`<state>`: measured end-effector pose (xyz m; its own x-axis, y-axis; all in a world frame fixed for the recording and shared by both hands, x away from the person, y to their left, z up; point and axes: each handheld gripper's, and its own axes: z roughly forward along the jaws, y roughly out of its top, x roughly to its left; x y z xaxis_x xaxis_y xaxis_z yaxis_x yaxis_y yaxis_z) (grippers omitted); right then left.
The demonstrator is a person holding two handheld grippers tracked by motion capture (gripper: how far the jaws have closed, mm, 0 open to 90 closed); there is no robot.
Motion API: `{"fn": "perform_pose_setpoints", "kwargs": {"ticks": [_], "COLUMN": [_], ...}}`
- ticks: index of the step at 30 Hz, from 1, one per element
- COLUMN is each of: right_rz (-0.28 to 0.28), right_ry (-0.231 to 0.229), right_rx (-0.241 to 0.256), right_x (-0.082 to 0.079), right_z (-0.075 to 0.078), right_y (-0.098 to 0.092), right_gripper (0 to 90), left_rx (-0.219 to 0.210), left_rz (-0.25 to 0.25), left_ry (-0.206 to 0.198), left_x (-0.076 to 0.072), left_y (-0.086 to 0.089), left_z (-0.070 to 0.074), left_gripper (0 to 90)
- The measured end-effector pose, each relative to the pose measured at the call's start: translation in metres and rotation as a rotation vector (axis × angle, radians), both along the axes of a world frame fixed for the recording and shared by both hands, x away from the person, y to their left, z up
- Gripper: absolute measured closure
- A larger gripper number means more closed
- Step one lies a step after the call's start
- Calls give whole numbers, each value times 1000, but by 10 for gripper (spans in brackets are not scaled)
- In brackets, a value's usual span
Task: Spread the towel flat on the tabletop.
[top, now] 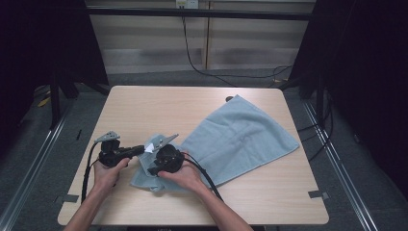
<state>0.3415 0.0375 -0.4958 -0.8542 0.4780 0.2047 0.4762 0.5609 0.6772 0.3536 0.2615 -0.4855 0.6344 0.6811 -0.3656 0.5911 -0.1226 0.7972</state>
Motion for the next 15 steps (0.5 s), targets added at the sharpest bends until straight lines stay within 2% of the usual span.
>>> {"fn": "perform_pose_setpoints", "kwargs": {"ticks": [1,2,3,4,5,6,7,9,13,15], "right_rz": [10,6,8,-6,-17,-37,-44,-63,-131,-156], "right_ry": [-1,-5,-23,-27,-24,-25,-33,-51,-83,-97], "right_rx": [2,13,37,63,91,108,123,131,185,198], "right_x": [-1,-1,0,0,1,2,3,5,10,9], "right_z": [1,2,4,6,9,12,16,26,47,56], "right_y": [0,-1,-4,-7,-11,-15,-19,-30,-62,-82], "right_gripper": [792,881,900,900,900,900,900,900,900,900], "left_rx": [-6,-29,-40,-41,-66,-109,-125,-92,-29,-32], "left_rz": [10,23,25,52,76,78,74,78,90,82], "left_ry": [-3,-1,-2,-14,-14,-10,-16,-49,-35,-29], "left_x": [0,0,-1,-2,-3,-4,-5,-9,-9,-9], "left_y": [2,4,6,8,10,12,12,10,4,2], "left_z": [1,1,2,4,6,8,11,15,11,9], "left_gripper": [835,788,762,715,700,713,708,677,606,589]}}
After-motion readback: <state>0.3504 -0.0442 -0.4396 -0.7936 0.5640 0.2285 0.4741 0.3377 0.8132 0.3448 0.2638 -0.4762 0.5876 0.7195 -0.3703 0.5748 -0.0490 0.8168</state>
